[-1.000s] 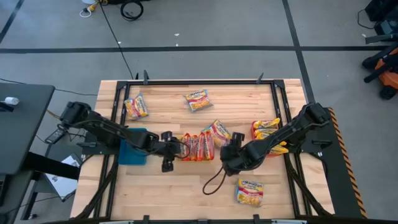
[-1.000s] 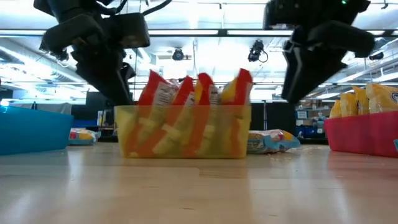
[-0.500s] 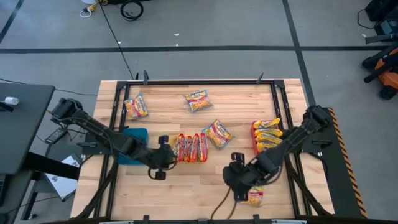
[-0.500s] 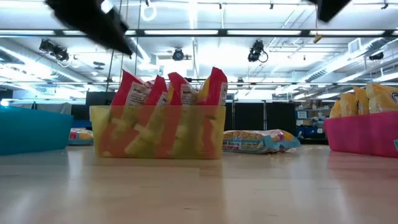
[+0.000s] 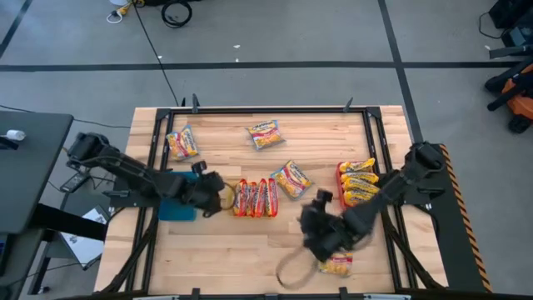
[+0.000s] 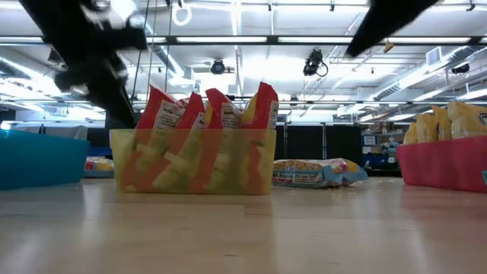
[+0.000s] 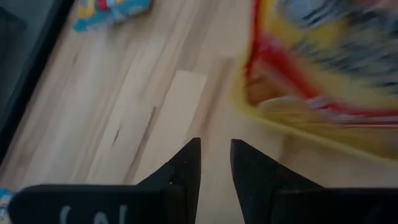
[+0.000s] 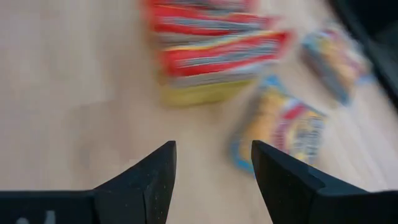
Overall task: Sort Maruchan noodles
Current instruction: Adjust the yellow bin on the table
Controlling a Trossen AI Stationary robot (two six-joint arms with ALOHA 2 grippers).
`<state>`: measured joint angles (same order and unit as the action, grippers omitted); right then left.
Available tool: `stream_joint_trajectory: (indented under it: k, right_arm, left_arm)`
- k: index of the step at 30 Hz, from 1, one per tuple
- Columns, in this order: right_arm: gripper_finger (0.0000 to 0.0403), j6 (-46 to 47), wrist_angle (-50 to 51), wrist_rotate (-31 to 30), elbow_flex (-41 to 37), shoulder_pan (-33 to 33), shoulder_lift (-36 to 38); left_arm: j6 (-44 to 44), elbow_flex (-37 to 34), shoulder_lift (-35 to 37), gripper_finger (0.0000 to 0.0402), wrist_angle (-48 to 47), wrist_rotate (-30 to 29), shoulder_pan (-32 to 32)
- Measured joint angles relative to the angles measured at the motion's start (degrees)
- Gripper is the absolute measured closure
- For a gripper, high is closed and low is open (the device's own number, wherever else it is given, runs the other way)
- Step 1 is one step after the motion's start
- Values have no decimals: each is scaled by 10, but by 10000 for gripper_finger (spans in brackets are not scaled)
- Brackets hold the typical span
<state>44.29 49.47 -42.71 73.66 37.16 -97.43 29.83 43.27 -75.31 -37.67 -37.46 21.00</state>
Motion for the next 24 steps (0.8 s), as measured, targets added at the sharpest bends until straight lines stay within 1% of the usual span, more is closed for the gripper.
stream_joint_trajectory:
  k: [2, 4, 6, 8, 10, 12, 14, 16, 18, 20, 22, 24]
  right_arm:
    - [188, 5, -20, -17, -33, -33, 0]
    - [190, -11, -55, -18, -72, -72, 0]
    - [190, -38, -98, -6, -106, -114, 0]
    - [190, -84, -141, 20, -135, -160, 0]
    - [190, -155, -196, 57, -156, -206, 0]
    - [190, -234, -251, 96, -168, -244, 0]
    - [190, -305, -309, 131, -172, -280, 0]
    - [190, -365, -363, 159, -173, -308, 0]
    - [190, -415, -408, 185, -173, -328, 0]
    - [190, -445, -438, 214, -173, -340, 0]
    - [190, -453, -443, 239, -173, -342, 0]
    - [190, -440, -435, 255, -173, -334, 0]
  left_arm:
    - [-31, -32, 0, 308, 41, 14, -37]
    - [-46, -65, 0, 308, 65, 24, -73]
    - [-49, -93, 0, 308, 84, 27, -101]
    - [-49, -116, 0, 308, 120, 28, -118]
    - [-65, -137, 0, 308, 178, 47, -121]
    - [-95, -158, 0, 308, 262, 78, -120]
    - [-124, -179, 0, 308, 348, 106, -120]
    - [-139, -194, 0, 308, 408, 122, -120]
    - [-140, -200, 0, 308, 435, 134, -120]
    - [-140, -201, 0, 308, 446, 149, -119]
    - [-140, -202, 0, 308, 447, 167, -111]
    - [-138, -202, 0, 308, 452, 191, -97]
